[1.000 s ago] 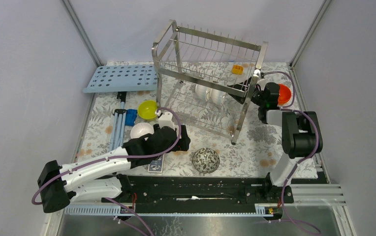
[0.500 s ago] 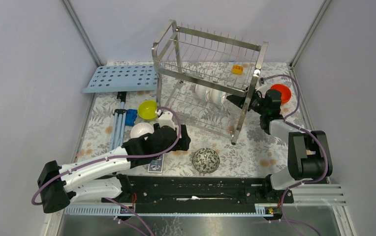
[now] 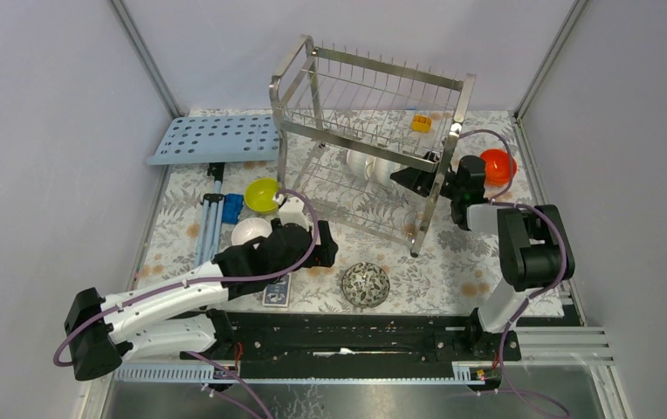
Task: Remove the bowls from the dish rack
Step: Pick up the bowl from the dish rack.
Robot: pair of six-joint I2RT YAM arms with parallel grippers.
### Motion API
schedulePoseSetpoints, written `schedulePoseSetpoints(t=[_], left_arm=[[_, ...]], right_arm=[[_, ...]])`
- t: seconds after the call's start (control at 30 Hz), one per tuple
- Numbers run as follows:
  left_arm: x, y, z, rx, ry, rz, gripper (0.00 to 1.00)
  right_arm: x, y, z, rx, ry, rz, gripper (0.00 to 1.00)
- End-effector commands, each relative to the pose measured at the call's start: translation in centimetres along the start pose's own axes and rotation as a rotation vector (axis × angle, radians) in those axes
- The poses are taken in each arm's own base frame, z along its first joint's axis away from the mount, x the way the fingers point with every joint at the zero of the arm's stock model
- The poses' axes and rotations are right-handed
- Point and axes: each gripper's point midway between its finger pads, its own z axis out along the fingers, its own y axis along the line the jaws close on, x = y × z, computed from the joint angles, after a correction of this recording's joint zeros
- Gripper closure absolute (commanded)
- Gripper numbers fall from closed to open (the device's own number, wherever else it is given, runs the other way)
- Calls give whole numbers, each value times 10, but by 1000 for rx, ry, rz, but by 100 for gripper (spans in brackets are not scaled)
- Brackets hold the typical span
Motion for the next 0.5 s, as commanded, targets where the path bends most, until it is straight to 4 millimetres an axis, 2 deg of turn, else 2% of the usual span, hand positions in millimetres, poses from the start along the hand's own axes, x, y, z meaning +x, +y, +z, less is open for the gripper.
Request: schedulePoseSetpoints(t=[0.0, 0.3, 0.47], left_arm=[[-11, -2, -2, 4, -31, -10, 9], [-7, 1, 5, -12, -20, -12, 9], [-6, 3, 7, -21, -16, -11, 9]], right_arm=[[-22, 21, 11, -99, -43, -49, 41], [-41, 14, 18, -87, -146, -33, 42], [-43, 10, 26, -108, -137, -8, 43]])
